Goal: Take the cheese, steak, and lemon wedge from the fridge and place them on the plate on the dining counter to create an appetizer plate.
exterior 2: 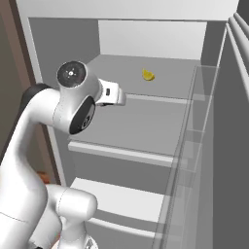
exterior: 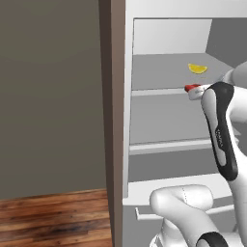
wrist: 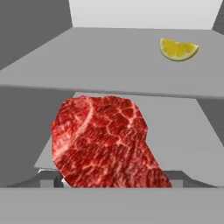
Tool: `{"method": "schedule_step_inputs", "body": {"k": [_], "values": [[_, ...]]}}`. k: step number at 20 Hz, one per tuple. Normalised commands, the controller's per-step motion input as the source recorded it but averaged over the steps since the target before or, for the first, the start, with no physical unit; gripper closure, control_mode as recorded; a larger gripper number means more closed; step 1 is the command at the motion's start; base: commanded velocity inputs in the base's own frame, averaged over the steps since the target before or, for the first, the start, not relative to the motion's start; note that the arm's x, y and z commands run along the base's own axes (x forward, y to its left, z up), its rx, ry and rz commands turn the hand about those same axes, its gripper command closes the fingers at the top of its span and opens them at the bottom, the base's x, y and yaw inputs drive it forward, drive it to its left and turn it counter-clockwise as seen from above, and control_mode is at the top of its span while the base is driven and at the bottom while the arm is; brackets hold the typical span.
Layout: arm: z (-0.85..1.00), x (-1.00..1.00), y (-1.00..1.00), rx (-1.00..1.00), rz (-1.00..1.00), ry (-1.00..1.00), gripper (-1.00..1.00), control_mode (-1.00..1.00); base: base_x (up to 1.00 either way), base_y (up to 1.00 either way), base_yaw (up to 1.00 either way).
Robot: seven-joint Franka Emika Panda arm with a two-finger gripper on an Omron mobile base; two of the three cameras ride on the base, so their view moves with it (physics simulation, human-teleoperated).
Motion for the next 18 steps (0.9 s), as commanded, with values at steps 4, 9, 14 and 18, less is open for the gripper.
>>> {"method": "schedule_step_inputs", "body": {"k": [4, 9, 14, 18], "values": [[0.00, -0.45, 0.11, 0.00, 0.00, 0.00, 1.00, -1.00, 0.00, 0.00, 0.00], [0.00, -0.51, 0.09, 0.00, 0.00, 0.00, 1.00, -1.00, 0.00, 0.00, 0.00], [0.00, -0.43, 0.12, 0.00, 0.00, 0.00, 1.00, 1.00, -0.12, 0.04, 0.00], [0.00, 0.00, 0.00, 0.00, 0.00, 0.00, 1.00, 1.00, -0.65, 0.21, 0.00]]}}
